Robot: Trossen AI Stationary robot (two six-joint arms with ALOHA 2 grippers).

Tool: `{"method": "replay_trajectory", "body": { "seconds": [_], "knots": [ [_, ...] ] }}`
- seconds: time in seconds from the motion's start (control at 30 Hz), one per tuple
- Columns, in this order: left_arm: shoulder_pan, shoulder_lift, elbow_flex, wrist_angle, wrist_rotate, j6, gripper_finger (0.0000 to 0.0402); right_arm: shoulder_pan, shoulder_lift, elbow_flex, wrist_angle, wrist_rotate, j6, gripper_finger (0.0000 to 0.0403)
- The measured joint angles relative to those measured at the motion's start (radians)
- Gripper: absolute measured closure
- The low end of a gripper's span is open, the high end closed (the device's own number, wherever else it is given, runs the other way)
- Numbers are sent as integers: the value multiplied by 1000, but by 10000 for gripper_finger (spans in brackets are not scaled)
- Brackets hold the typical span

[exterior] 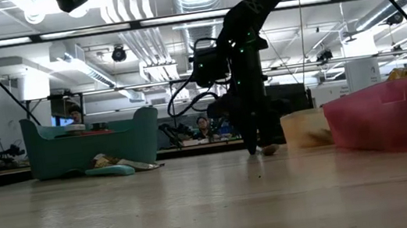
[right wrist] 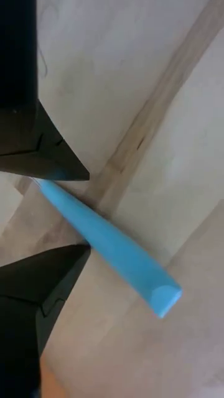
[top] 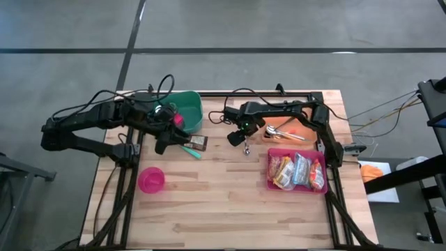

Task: Pick & Place Food Item
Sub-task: Put the blue spoon into the orange bin

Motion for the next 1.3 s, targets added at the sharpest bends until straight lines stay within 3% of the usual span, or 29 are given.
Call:
{"method": "replay_trajectory", "body": {
  "seconds": [0.17, 0.37, 0.4, 0.8, 1.3],
  "knots": [
    [0, 0, 0, -3, -2, 0, 248, 3, 22, 4, -7, -23, 3, 251],
    [0, 0, 0, -8, -2, 0, 248, 8, 15, 1, -5, -15, -11, 371],
    [0, 0, 0, -8, -2, 0, 248, 8, 13, 0, -4, -15, -21, 376],
    [0, 0, 0, -7, -2, -1, 248, 20, 10, 33, 11, -27, -53, 378],
    [0, 0, 0, -22, -2, 0, 248, 20, -59, 77, 0, 5, 75, 380]
  ]
}}
